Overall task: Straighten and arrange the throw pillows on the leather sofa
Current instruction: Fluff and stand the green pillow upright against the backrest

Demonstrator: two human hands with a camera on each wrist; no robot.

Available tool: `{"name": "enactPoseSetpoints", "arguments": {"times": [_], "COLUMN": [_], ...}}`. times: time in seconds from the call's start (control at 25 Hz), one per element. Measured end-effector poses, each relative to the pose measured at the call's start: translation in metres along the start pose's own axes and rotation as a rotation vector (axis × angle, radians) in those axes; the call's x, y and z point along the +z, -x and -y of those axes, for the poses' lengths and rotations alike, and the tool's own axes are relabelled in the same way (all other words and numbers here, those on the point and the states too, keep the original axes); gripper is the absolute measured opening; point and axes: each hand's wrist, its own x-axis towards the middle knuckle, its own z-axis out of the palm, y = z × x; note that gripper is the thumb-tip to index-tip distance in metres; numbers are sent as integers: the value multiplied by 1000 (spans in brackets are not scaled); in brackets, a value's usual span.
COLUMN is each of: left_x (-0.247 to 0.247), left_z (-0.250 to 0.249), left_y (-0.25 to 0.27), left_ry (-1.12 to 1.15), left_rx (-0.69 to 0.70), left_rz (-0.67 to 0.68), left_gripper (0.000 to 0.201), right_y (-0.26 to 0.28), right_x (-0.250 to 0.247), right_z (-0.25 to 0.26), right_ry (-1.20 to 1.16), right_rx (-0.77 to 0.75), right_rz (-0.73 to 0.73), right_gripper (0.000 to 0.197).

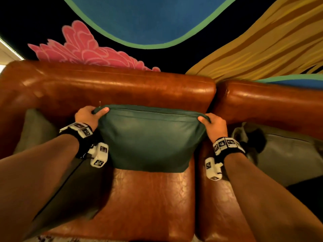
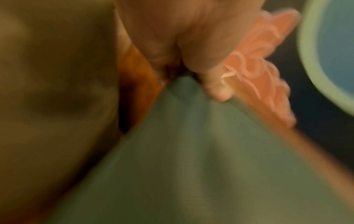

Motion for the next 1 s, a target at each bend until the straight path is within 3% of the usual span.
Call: {"name": "enactPoseSetpoints", "arguments": {"times": [0.16,0.24,0.36,0.48,0.56,0.64,0.72,0.76,0.8,0.84,0.88,0.92,1.0], "left_x": [-4,-8,-13,-19,-22,-26,-24,-18,-7,11,26,38,39], "left_z": [-12,-9,-1,4,5,-13,-54,-82,-112,-138,-161,-175,-190], "left_y": [8,12,11,9,5,4,9,17,34,53,76,92,98], "left_ry": [29,18,136,199,250,-21,-246,-207,-129,-81,-89,-89,-34], "left_rx": [190,195,207,161,140,103,100,257,497,701,808,849,813], "left_rz": [-56,6,-12,39,56,50,-122,-160,-84,110,297,377,348], "left_gripper": [50,48,39,43,45,34,26,35,49,62,69,68,53], "right_y": [-8,-3,-9,-6,-3,0,0,2,3,3,6,9,20], "right_x": [-19,-17,-20,-28,-29,-29,-21,-18,-16,-13,-10,-6,1], "right_z": [-8,-9,-5,-1,-5,1,23,43,64,83,100,112,116], "right_ry": [6,110,92,267,265,227,235,217,197,176,128,16,-359], "right_rx": [-108,-178,-187,-173,-190,-113,-113,-152,-203,-257,-301,-320,-264], "right_rz": [22,125,-25,-7,-25,71,112,104,84,70,81,131,294], "right_gripper": [26,28,33,37,35,33,35,35,34,32,28,22,20]}}
